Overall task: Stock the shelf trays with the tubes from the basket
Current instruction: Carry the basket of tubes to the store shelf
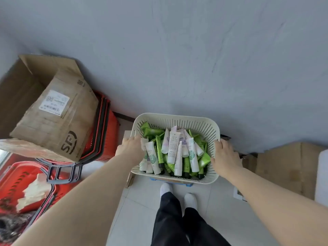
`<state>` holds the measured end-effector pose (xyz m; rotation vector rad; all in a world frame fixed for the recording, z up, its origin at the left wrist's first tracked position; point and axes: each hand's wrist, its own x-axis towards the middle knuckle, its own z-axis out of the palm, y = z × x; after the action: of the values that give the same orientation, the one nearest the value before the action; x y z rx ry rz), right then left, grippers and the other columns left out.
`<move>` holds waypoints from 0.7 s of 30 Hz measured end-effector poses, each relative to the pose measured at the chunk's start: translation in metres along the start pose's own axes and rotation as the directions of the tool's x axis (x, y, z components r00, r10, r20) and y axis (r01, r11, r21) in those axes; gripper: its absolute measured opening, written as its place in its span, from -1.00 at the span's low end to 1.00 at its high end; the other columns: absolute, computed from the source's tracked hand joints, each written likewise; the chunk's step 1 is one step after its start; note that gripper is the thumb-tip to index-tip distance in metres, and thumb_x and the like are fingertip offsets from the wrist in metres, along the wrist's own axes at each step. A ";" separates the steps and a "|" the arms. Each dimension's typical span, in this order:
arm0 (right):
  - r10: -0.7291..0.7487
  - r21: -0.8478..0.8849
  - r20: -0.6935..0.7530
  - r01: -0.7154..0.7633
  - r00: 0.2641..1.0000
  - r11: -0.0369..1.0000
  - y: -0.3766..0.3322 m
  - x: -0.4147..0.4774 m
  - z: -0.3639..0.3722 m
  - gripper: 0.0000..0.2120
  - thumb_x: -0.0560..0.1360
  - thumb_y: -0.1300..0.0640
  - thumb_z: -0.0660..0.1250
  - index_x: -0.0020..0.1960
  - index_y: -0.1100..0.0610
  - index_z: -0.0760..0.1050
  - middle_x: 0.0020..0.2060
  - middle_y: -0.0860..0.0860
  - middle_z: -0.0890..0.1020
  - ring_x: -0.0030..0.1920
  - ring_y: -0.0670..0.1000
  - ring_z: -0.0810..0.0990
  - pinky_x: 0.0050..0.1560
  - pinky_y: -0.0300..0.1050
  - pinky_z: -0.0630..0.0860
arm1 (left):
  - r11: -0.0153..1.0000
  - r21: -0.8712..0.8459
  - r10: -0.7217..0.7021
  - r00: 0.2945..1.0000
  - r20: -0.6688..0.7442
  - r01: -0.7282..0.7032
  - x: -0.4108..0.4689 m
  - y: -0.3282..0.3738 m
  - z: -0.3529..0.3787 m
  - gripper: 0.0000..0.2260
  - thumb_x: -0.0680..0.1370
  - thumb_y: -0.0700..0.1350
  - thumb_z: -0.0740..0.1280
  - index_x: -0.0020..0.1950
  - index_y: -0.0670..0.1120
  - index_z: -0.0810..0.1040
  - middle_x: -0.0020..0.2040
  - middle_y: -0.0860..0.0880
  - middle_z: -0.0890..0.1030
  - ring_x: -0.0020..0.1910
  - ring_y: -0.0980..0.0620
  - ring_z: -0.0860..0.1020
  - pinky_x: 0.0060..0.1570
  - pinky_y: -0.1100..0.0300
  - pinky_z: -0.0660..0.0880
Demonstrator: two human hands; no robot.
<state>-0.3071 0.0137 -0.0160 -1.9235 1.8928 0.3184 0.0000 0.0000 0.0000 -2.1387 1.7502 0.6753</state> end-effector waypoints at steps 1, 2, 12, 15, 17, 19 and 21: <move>0.016 -0.001 -0.007 -0.016 1.000 1.000 -0.003 0.003 0.003 -0.49 0.53 0.05 0.28 0.39 0.14 0.17 0.37 0.10 0.24 0.32 0.14 0.31 0.15 0.07 0.40 | 1.000 0.006 -0.007 1.000 0.002 0.007 0.004 -0.002 -0.001 -0.51 0.51 -0.14 0.26 0.43 -0.04 0.24 0.33 -0.07 0.42 0.31 -0.13 0.33 0.16 -0.06 0.41; 0.034 0.022 -0.030 -0.033 0.999 0.999 -0.005 0.008 0.005 -0.47 0.53 0.07 0.29 0.40 0.15 0.16 0.37 0.11 0.23 0.33 0.15 0.30 0.14 0.07 0.41 | 1.000 -0.006 -0.015 1.000 -0.016 0.015 0.011 -0.005 0.001 -0.51 0.52 -0.15 0.26 0.44 -0.05 0.22 0.33 -0.06 0.41 0.31 -0.12 0.33 0.16 -0.06 0.42; 0.255 0.279 -0.065 -0.227 0.965 0.933 -0.016 0.038 0.044 -0.18 0.52 0.13 0.33 0.53 0.28 -0.15 0.49 0.23 0.06 0.42 0.22 0.23 0.36 0.08 0.31 | 0.966 -0.222 -0.133 0.991 -0.001 0.129 0.060 -0.020 0.040 -0.29 0.51 -0.29 0.17 0.57 0.00 -0.11 0.41 -0.12 0.29 0.23 -0.17 0.44 0.07 -0.07 0.47; 0.349 0.392 0.008 -0.324 0.937 0.861 -0.019 0.044 0.046 -0.17 0.55 0.12 0.28 0.53 0.25 -0.25 0.44 0.23 0.16 0.33 0.21 0.36 0.19 0.04 0.41 | 0.938 -0.320 -0.139 0.990 0.005 0.134 0.070 -0.023 0.041 -0.24 0.53 -0.23 0.20 0.56 0.07 -0.21 0.43 -0.16 0.27 0.09 -0.20 0.54 -0.02 -0.10 0.54; 0.382 0.427 0.027 -0.356 0.924 0.831 -0.019 0.046 0.047 -0.18 0.56 0.12 0.27 0.53 0.21 -0.26 0.43 0.24 0.20 0.27 0.22 0.41 0.11 0.05 0.44 | 0.910 -0.390 -0.149 0.989 0.012 0.142 0.073 -0.025 0.041 -0.23 0.52 -0.22 0.22 0.56 0.10 -0.20 0.43 -0.16 0.28 0.07 -0.21 0.54 -0.03 -0.12 0.54; 0.404 0.478 0.036 -0.370 0.914 0.796 -0.019 0.047 0.049 -0.18 0.55 0.15 0.29 0.54 0.16 -0.24 0.41 0.23 0.22 0.26 0.23 0.43 0.12 0.06 0.45 | 0.874 -0.463 -0.158 0.987 0.021 0.150 0.075 -0.027 0.041 -0.23 0.52 -0.21 0.23 0.56 0.12 -0.18 0.42 -0.16 0.30 0.06 -0.19 0.55 -0.03 -0.11 0.53; 0.413 0.512 0.050 -0.378 0.909 0.771 -0.018 0.047 0.049 -0.17 0.53 0.17 0.30 0.55 0.11 -0.21 0.38 0.22 0.25 0.23 0.23 0.45 0.13 0.08 0.46 | 0.837 -0.522 -0.167 0.985 0.041 0.163 0.077 -0.028 0.041 -0.23 0.52 -0.18 0.25 0.56 0.14 -0.16 0.40 -0.15 0.33 0.06 -0.16 0.55 -0.03 -0.07 0.52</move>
<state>-0.2808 -0.0067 -0.0782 -1.1890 2.1481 -0.1325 0.0323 -0.0377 -0.0777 -2.6021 1.4714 1.2129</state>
